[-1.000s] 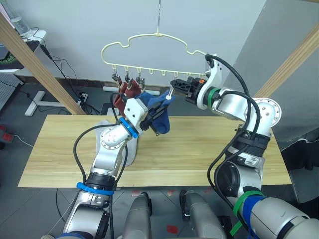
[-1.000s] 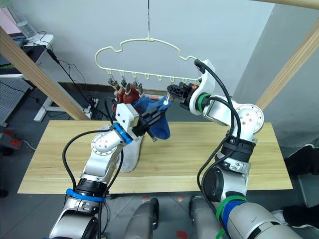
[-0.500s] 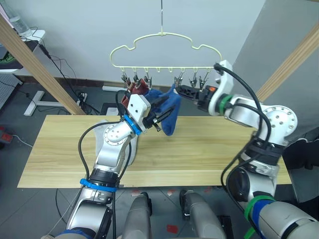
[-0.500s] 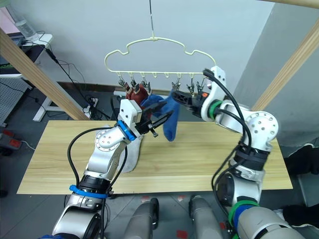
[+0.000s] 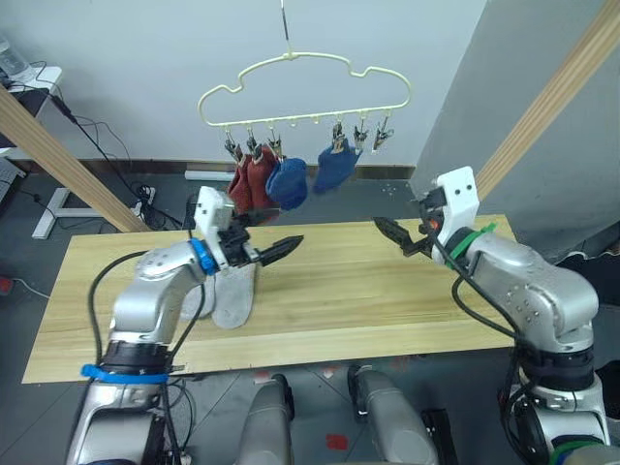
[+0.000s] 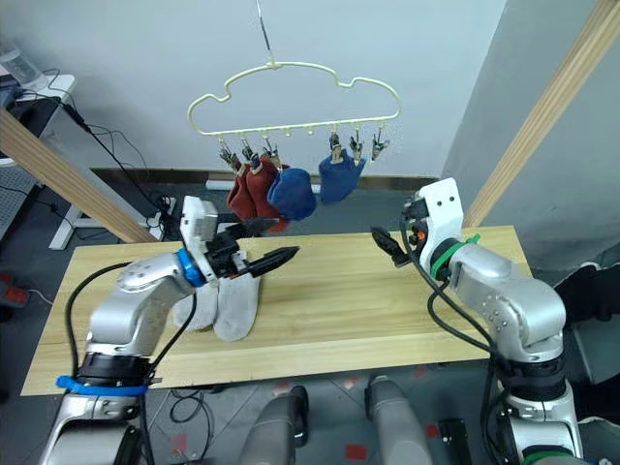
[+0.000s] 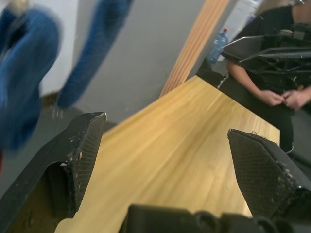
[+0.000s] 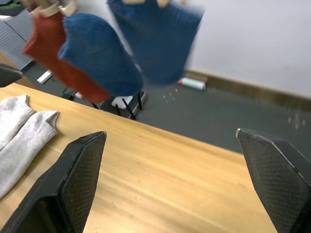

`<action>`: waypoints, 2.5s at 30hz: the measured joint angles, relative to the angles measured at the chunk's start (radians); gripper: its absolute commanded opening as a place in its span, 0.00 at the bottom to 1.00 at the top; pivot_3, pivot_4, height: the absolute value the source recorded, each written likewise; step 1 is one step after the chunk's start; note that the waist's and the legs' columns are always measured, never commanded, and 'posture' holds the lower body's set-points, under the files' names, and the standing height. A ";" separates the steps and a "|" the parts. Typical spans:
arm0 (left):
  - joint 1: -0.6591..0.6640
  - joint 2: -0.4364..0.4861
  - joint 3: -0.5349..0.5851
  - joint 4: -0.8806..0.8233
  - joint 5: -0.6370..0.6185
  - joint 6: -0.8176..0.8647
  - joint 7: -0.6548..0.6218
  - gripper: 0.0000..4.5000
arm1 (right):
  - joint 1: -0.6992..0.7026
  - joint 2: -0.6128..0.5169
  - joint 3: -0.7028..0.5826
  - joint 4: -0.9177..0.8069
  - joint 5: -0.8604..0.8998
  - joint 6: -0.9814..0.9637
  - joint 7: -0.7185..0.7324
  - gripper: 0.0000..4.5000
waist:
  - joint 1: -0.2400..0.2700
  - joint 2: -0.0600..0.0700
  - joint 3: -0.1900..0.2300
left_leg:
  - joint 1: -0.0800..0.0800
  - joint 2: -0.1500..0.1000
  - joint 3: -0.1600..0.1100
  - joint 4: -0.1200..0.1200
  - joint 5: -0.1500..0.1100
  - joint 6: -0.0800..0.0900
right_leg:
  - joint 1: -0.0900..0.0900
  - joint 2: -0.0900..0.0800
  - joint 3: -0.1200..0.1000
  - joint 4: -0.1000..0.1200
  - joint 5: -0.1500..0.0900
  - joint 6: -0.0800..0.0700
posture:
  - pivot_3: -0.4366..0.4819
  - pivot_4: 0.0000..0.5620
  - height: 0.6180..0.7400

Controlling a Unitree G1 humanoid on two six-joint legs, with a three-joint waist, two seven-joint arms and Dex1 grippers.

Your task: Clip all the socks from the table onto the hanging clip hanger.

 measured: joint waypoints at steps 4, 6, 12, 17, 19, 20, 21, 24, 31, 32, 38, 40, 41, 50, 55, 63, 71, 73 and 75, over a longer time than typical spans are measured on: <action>0.055 0.040 0.061 -0.086 -0.054 0.087 0.020 0.99 | 0.015 0.030 0.031 -0.018 -0.073 -0.093 -0.029 1.00 | 0.007 -0.001 0.006 | 0.000 0.007 0.001 0.000 0.000 0.000 | 0.000 0.000 0.000 -0.001 0.000 0.000 | 0.43 0.66 1.00; 0.074 0.053 0.091 -0.120 -0.078 0.114 0.035 0.99 | 0.027 0.037 0.036 -0.020 -0.111 -0.125 -0.043 1.00 | 0.013 -0.001 0.007 | -0.001 0.007 0.002 -0.001 0.000 -0.001 | 0.000 0.000 0.000 -0.003 0.000 0.000 | 0.45 0.67 1.00; 0.215 0.048 0.203 -0.277 -0.101 0.154 0.175 0.99 | 0.088 0.055 0.071 -0.035 -0.211 -0.197 -0.078 1.00 | 0.027 0.000 0.010 | -0.001 0.009 0.004 -0.002 -0.001 -0.002 | -0.001 0.001 0.002 -0.004 0.000 0.000 | 0.45 0.68 1.00; 0.283 -0.003 0.218 -0.353 -0.039 0.157 0.352 0.99 | 0.109 0.075 0.086 -0.039 -0.248 -0.203 -0.085 1.00 | 0.034 0.001 0.013 | 0.000 0.009 0.004 -0.001 -0.001 -0.002 | -0.001 0.001 0.002 -0.004 0.000 0.000 | 0.47 0.65 1.00; 0.297 -0.025 0.218 -0.377 -0.009 0.131 0.400 0.99 | 0.108 0.095 0.087 -0.042 -0.261 -0.205 -0.102 1.00 | 0.037 0.001 0.013 | -0.001 0.009 0.004 -0.001 -0.001 -0.002 | -0.001 0.001 0.002 -0.004 0.000 0.000 | 0.47 0.64 1.00; 0.300 -0.030 0.219 -0.384 -0.002 0.119 0.410 0.99 | 0.107 0.101 0.088 -0.043 -0.267 -0.205 -0.106 1.00 | 0.038 0.001 0.013 | -0.001 0.009 0.004 -0.001 -0.001 -0.002 | -0.001 0.001 0.002 -0.004 0.000 0.000 | 0.48 0.63 1.00; 0.306 -0.030 0.223 -0.398 -0.006 0.120 0.411 0.99 | 0.103 0.111 0.092 -0.043 -0.284 -0.206 -0.112 1.00 | 0.038 0.001 0.013 | -0.001 0.009 0.004 -0.002 -0.001 -0.002 | -0.001 0.001 0.002 -0.004 0.000 0.000 | 0.49 0.62 1.00; 0.314 -0.012 0.225 -0.436 -0.057 0.130 0.375 0.99 | 0.075 0.147 0.125 -0.043 -0.318 -0.217 -0.128 1.00 | 0.038 0.001 0.013 | -0.001 0.009 0.004 -0.002 -0.001 -0.002 | -0.002 0.002 0.002 -0.004 0.000 0.000 | 0.49 0.62 1.00; 0.339 0.050 0.274 -0.472 -0.203 0.157 0.259 0.99 | 0.059 0.203 0.146 -0.020 -0.388 -0.271 -0.161 1.00 | 0.044 0.001 0.013 | -0.001 0.009 0.004 -0.002 -0.001 -0.003 | -0.002 0.003 0.002 -0.005 0.000 -0.001 | 0.51 0.61 1.00; 0.336 0.063 0.285 -0.472 -0.221 0.157 0.237 0.99 | 0.048 0.218 0.144 -0.008 -0.396 -0.277 -0.170 1.00 | 0.044 0.001 0.013 | -0.001 0.009 0.004 -0.002 -0.001 -0.003 | -0.002 0.003 0.002 -0.005 0.000 -0.001 | 0.51 0.61 1.00; 0.316 0.075 0.293 -0.454 -0.234 0.142 0.217 0.99 | 0.023 0.242 0.145 0.008 -0.419 -0.311 -0.178 1.00 | 0.052 0.001 0.013 | -0.001 0.009 0.005 -0.003 -0.002 -0.003 | -0.002 0.003 0.002 -0.007 0.000 -0.001 | 0.50 0.61 1.00; 0.316 0.070 0.293 -0.449 -0.234 0.131 0.218 0.99 | 0.023 0.245 0.144 0.015 -0.427 -0.312 -0.177 1.00 | 0.054 0.001 0.013 | -0.002 0.010 0.004 -0.003 -0.002 -0.003 | -0.002 0.003 0.002 -0.009 0.000 0.000 | 0.51 0.60 1.00; 0.316 0.067 0.293 -0.449 -0.232 0.126 0.218 0.99 | 0.023 0.246 0.145 0.018 -0.429 -0.314 -0.175 1.00 | 0.054 0.001 0.013 | -0.002 0.010 0.005 -0.003 -0.002 -0.003 | -0.002 0.003 0.002 -0.009 0.000 0.000 | 0.51 0.59 1.00; 0.327 0.019 0.280 -0.437 -0.176 0.079 0.277 0.99 | 0.038 0.234 0.107 0.020 -0.444 -0.322 -0.154 1.00 | 0.060 0.001 0.013 | -0.003 0.009 0.004 -0.003 -0.002 -0.004 | -0.002 0.003 0.001 -0.010 0.000 0.000 | 0.56 0.60 1.00; 0.336 0.009 0.279 -0.440 -0.170 0.067 0.283 0.99 | 0.057 0.226 0.099 0.020 -0.444 -0.321 -0.135 1.00 | 0.061 0.001 0.013 | -0.003 0.009 0.003 -0.003 -0.002 -0.004 | -0.002 0.003 0.001 -0.010 0.000 0.000 | 0.60 0.59 1.00; 0.356 0.003 0.275 -0.448 -0.148 0.044 0.296 0.99 | 0.064 0.217 0.076 0.020 -0.443 -0.321 -0.107 1.00 | 0.065 0.001 0.012 | -0.003 0.009 0.003 -0.003 -0.002 -0.004 | -0.002 0.003 0.000 -0.009 0.000 0.000 | 0.61 0.57 1.00; 0.355 0.008 0.271 -0.450 -0.148 0.041 0.297 0.99 | 0.064 0.217 0.071 0.021 -0.443 -0.321 -0.097 1.00 | 0.072 0.001 0.012 | -0.004 0.009 0.003 -0.002 -0.002 -0.004 | -0.002 0.003 0.000 -0.009 0.000 0.000 | 0.61 0.57 1.00; 0.355 0.009 0.271 -0.451 -0.150 0.041 0.297 0.99 | 0.064 0.216 0.068 0.021 -0.443 -0.321 -0.095 1.00 | 0.075 0.001 0.012 | -0.003 0.009 0.003 -0.002 -0.002 -0.004 | -0.002 0.003 0.000 -0.009 0.000 0.000 | 0.59 0.57 1.00; 0.353 0.009 0.271 -0.451 -0.159 0.042 0.298 0.99 | 0.063 0.215 0.068 0.021 -0.443 -0.320 -0.089 1.00 | 0.077 0.001 0.012 | -0.003 0.009 0.003 -0.002 -0.002 -0.004 | -0.002 0.003 0.000 -0.009 0.000 0.000 | 0.58 0.58 1.00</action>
